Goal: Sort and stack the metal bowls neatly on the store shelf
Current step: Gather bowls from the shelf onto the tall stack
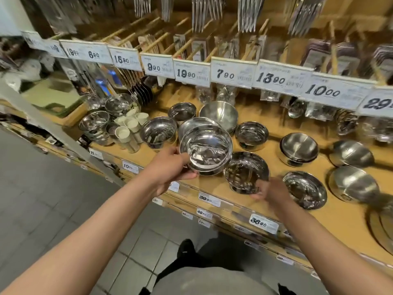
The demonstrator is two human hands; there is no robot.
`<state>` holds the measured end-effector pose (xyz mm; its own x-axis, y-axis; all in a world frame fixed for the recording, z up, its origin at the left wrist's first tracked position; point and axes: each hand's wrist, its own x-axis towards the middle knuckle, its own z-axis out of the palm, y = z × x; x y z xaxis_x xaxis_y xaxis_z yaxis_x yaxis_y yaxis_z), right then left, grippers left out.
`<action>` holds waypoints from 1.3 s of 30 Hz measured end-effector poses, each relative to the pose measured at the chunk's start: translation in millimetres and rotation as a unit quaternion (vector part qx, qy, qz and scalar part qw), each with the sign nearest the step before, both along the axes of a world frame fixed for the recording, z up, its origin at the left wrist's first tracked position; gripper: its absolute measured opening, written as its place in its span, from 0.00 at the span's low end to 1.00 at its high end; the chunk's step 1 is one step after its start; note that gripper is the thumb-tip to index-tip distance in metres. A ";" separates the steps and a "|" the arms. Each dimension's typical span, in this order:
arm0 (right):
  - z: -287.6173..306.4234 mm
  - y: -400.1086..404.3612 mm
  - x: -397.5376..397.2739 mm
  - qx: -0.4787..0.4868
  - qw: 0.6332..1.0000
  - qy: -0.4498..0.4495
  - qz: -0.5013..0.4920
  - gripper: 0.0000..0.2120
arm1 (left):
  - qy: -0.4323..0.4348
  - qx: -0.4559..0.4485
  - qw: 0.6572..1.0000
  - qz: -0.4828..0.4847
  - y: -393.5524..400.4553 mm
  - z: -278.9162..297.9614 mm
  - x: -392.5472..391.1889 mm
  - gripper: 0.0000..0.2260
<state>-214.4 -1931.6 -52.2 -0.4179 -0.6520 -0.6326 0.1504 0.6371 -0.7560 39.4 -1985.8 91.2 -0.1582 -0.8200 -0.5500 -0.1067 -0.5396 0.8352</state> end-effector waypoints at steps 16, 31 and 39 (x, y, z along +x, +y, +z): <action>8.0 18.7 -16.1 -0.031 0.990 -0.136 -0.006 0.05 | -0.028 0.020 0.997 -0.070 -6.2 -17.8 -44.4 0.06; 50.1 85.8 -141.7 -0.104 0.993 -0.051 -0.034 0.08 | -0.060 0.073 0.966 -0.241 15.4 -65.5 -215.0 0.10; 25.8 84.9 -160.7 -0.092 0.995 0.005 -0.043 0.07 | -0.093 0.045 0.963 -0.249 11.8 -93.7 -243.8 0.06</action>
